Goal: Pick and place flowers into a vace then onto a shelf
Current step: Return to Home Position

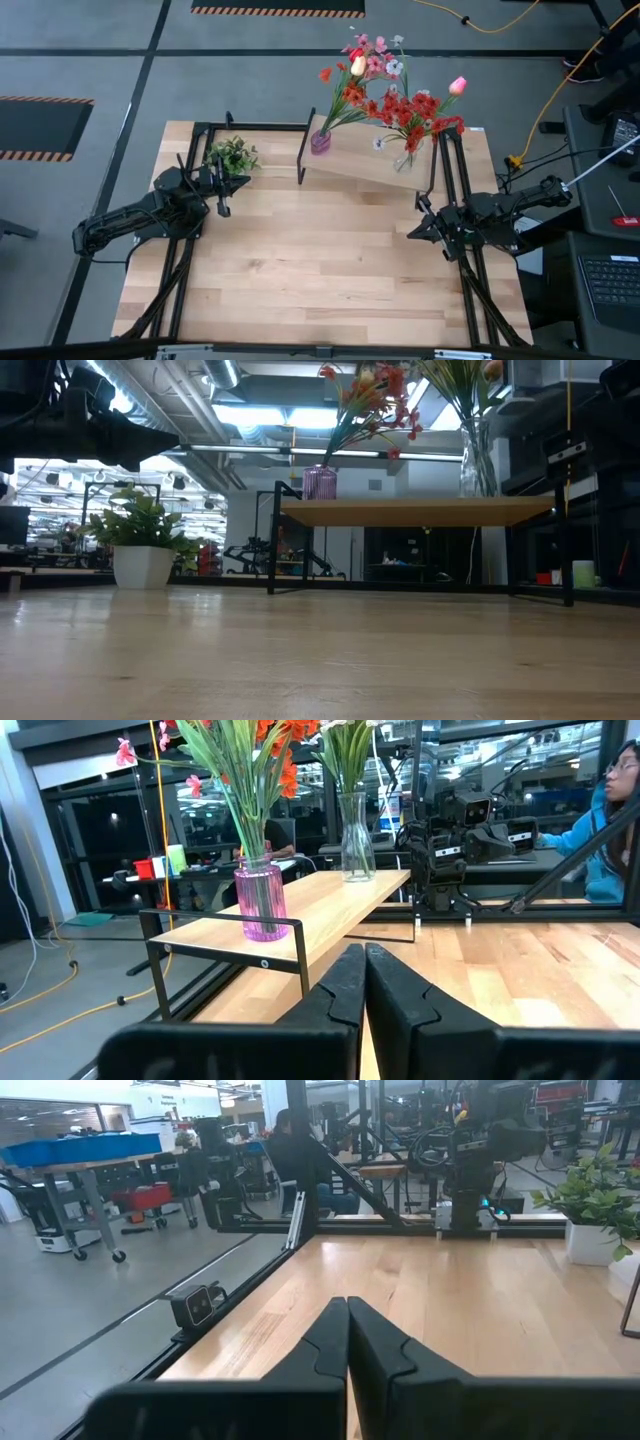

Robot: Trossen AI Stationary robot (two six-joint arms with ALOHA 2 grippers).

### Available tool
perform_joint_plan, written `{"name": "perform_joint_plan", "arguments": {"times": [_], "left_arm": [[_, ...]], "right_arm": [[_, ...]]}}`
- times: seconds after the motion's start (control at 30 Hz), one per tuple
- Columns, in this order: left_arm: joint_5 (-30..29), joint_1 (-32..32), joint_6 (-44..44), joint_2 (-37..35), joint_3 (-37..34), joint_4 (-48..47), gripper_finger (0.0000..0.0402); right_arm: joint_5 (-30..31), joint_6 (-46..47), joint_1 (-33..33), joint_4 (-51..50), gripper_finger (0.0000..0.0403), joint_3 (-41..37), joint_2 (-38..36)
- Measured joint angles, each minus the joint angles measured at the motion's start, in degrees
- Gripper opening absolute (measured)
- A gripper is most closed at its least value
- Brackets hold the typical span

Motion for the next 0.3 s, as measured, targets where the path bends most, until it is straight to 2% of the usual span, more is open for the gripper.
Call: {"name": "perform_joint_plan", "arguments": {"times": [0.3], "left_arm": [[0.0,0.0,0.0,0.0,0.0,0.0,0.0008]], "right_arm": [[0.0,0.1,0.0,0.0,0.0004,0.0,0.0]]}}
